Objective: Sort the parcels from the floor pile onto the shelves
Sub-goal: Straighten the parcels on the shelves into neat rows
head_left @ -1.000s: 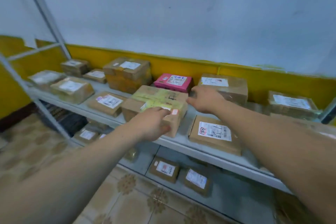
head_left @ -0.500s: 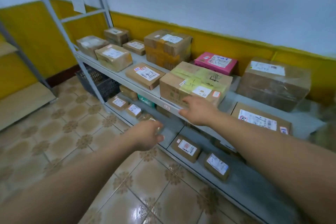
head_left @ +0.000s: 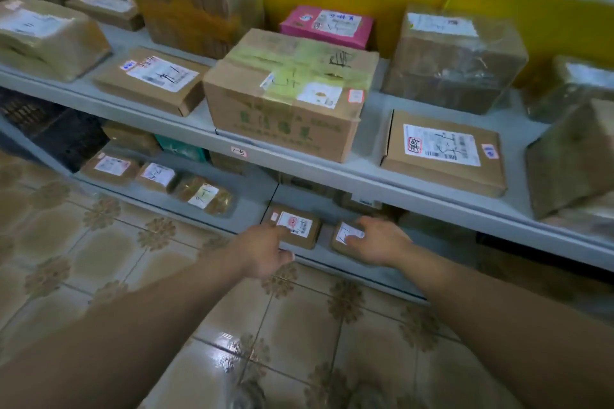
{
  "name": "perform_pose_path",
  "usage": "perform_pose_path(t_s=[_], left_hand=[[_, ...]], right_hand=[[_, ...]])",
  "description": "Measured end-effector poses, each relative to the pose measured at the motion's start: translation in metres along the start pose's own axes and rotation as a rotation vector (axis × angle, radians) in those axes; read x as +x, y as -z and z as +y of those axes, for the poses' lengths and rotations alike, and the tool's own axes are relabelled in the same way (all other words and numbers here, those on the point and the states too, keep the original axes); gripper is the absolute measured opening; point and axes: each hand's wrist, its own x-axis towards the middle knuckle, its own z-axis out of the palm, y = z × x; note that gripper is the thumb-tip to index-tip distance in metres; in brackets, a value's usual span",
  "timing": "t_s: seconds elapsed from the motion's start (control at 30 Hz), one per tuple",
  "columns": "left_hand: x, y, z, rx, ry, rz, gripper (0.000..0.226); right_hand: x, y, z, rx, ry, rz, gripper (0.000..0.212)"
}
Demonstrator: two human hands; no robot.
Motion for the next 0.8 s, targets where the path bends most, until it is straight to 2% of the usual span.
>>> perform_pose_path(t_s=[0.17, 0.27, 0.3, 0.4, 0.53, 0.63, 0.73, 0.8], left_hand=[[0.11, -0.083, -0.004, 0.023, -0.027, -0.012, 0.059], [0.175, -0.141, -0.003, -0.004, -0.018, -0.008, 0.062], [0.198, -0.16, -0.005, -0.012, -0.017, -0.008, 0.06], [0.269, -0.208, -0.011, -0.055, -0.016, 0.02, 0.035], [0.353, -0.256, -0.024, -0.167, -0.025, 0.14, 0.063], [0.386, -0.281, -0.02, -0.301, 0.031, 0.179, 0.072], [0.419, -0.306, -0.016, -0.43, 0.042, 0.206, 0.072], [0.432, -0.32, -0.014, -0.514, 0.023, 0.231, 0.062]], right_hand=[[0.067, -0.061, 0.079, 0.071, -0.118, 0.041, 0.056], [0.112, -0.109, 0.124, 0.127, -0.16, 0.071, 0.053], [0.127, -0.125, 0.137, 0.151, -0.177, 0.083, 0.053], [0.174, -0.173, 0.174, 0.228, -0.225, 0.125, 0.058], [0.233, -0.232, 0.213, 0.326, -0.218, 0.19, 0.06], [0.27, -0.263, 0.232, 0.424, -0.233, 0.267, 0.066], [0.304, -0.288, 0.247, 0.51, -0.264, 0.327, 0.076], [0.316, -0.299, 0.251, 0.543, -0.238, 0.365, 0.073]])
